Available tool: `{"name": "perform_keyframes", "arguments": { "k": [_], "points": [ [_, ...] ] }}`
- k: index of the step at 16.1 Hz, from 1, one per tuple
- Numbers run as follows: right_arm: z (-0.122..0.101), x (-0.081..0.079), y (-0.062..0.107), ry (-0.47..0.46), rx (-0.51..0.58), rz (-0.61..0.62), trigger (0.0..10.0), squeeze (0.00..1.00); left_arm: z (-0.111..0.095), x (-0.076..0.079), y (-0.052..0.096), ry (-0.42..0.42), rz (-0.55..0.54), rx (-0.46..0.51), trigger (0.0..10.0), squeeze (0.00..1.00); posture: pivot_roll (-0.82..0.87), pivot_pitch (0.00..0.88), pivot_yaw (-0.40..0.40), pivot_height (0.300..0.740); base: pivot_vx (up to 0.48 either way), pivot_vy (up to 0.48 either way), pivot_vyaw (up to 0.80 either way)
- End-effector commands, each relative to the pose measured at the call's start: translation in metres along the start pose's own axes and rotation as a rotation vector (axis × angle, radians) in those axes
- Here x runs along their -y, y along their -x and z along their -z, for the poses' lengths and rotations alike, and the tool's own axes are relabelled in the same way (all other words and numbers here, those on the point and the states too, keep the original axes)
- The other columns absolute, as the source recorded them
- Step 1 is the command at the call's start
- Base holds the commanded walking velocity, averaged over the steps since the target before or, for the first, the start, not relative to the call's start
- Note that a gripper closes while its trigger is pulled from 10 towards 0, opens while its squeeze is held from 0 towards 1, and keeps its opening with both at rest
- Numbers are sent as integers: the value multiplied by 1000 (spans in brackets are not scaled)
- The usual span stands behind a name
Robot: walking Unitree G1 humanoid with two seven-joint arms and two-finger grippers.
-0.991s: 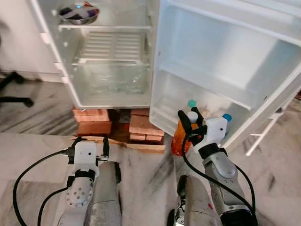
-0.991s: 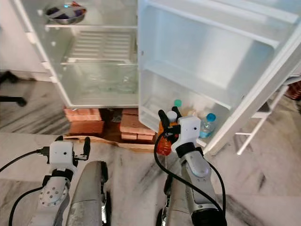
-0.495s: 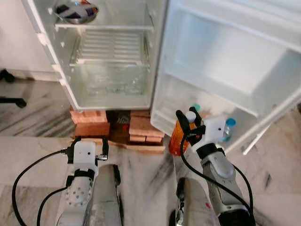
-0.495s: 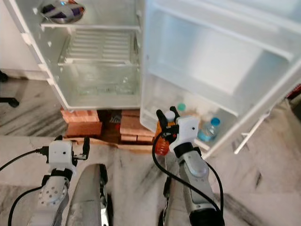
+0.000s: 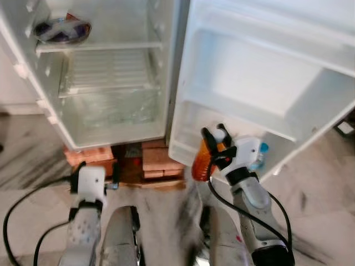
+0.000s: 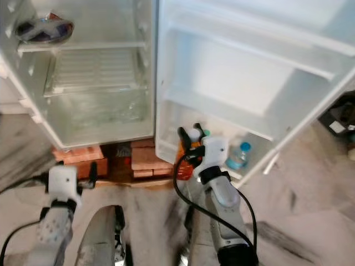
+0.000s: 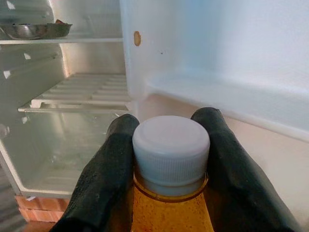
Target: Restocking fridge
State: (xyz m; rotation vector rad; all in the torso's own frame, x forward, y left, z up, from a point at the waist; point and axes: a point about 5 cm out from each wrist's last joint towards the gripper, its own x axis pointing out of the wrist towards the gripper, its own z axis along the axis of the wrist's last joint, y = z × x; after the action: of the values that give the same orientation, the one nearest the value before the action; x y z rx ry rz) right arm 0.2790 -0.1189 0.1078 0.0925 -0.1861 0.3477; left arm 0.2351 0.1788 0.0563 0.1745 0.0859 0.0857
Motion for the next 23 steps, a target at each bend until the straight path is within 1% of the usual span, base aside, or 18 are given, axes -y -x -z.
{"name": "perform_keyframes", "arguments": {
  "k": [1,3,7,9,11,14,16,17,19,20,21,22,23],
  "points": [
    [-4,10,3,17,13,28,10000,0,3,8,3,11,28,-15,10000,0,113,138,-49,585,259,266,0],
    [-4,10,2,15,14,30,10000,0,3,9,2,7,31,-17,10000,0,113,136,-46,585,249,0,0],
    [-5,11,1,25,12,36,10000,0,2,12,2,14,39,-11,10000,0,113,136,-46,585,0,0,0],
    [-5,11,1,30,13,35,10000,0,1,12,2,-3,40,-9,10000,0,114,139,-48,585,0,0,0],
    [-5,8,-2,34,18,24,10000,0,1,13,2,4,43,-9,10000,0,115,144,-48,585,0,0,0],
    [-6,0,-13,78,31,-45,10000,0,0,14,3,1,43,-11,10000,0,119,165,-46,585,0,0,0],
    [-6,-7,-32,179,44,-131,10000,0,-3,13,5,-2,38,-9,10000,0,130,188,-53,585,0,0,0],
    [-8,-8,-41,228,55,-160,10000,0,-5,9,7,-4,25,-4,10000,0,141,210,-61,585,0,0,0],
    [-12,-8,-50,272,69,-180,10000,0,-8,6,11,-8,16,2,10000,0,155,230,-65,585,0,0,0],
    [-16,-10,-58,300,83,-203,10000,0,-11,4,15,-15,11,8,10000,0,162,246,-66,585,0,0,0],
    [-17,-12,-61,312,84,-208,10000,0,-12,4,16,-17,10,10,10000,0,162,246,-66,585,0,0,0],
    [-19,-16,-65,345,98,-236,10000,0,-14,1,24,-19,6,7,10000,0,180,280,-69,585,0,0,0],
    [-16,-18,-66,370,99,-255,10000,0,-15,0,32,-21,4,-1,10000,0,197,315,-74,585,0,0,0]
  ]
}}
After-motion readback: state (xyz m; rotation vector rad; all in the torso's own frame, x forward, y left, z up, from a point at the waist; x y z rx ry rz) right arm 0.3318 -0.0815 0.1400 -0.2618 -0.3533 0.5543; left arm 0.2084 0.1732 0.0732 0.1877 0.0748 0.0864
